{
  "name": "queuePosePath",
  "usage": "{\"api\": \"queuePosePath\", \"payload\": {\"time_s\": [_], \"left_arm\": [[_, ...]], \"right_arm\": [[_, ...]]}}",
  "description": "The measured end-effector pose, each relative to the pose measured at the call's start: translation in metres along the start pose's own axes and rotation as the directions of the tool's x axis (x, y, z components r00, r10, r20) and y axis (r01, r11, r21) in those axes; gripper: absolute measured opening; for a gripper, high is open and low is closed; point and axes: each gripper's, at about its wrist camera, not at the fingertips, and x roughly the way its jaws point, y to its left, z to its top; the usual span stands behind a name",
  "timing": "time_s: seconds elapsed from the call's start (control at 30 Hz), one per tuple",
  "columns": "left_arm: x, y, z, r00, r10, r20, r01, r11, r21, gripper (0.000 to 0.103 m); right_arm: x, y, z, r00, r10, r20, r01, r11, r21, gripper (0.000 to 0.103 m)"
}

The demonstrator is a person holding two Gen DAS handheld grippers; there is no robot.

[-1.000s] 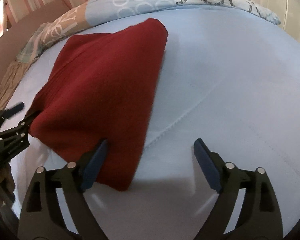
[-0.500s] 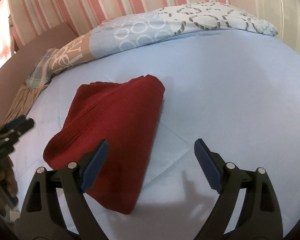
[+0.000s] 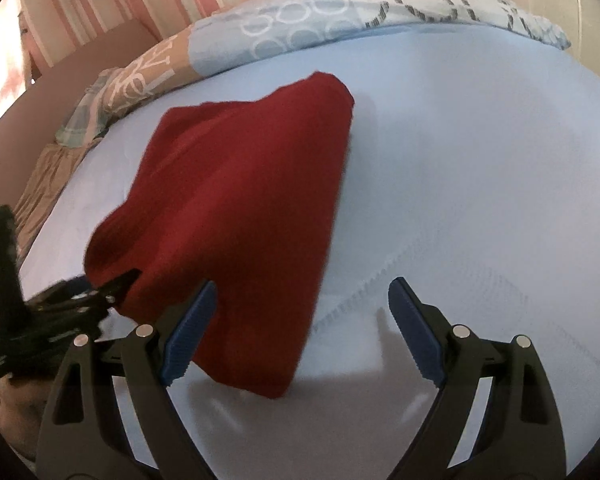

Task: Fold small clothes
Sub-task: 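Open the left gripper and bring both grippers to the bundle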

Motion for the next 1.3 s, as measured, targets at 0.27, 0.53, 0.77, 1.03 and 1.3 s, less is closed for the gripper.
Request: {"api": "queuePosePath", "payload": {"time_s": [0.27, 0.53, 0.77, 1.03, 1.3], "left_arm": [[-0.061, -0.035, 0.003, 0.973, -0.016, 0.23, -0.031, 0.979, 0.199, 0.091], [-0.008, -0.029, -0.008, 0.999, -0.028, 0.043, 0.022, 0.993, 0.12, 0.091], [0.001, -0.026, -0.013, 0.998, -0.047, 0.034, 0.045, 0.996, 0.076, 0.091], [-0.002, -0.031, -0.012, 0.997, -0.062, 0.043, 0.058, 0.995, 0.08, 0.051], [-0.001, -0.024, -0.006, 0.993, -0.113, 0.045, 0.112, 0.993, 0.024, 0.029]], "right_arm": [[-0.005, -0.011, -0.008, 1.0, -0.002, 0.0, 0.002, 0.999, 0.033, 0.088], [0.004, -0.005, -0.006, 0.999, 0.025, -0.032, -0.023, 0.999, 0.047, 0.088], [0.019, -0.009, -0.008, 0.997, 0.041, -0.06, -0.034, 0.994, 0.108, 0.089], [0.031, -0.011, -0.003, 0.991, 0.092, -0.093, -0.079, 0.987, 0.137, 0.081], [0.033, -0.011, -0.002, 0.966, 0.245, -0.077, -0.223, 0.95, 0.219, 0.026]]}}
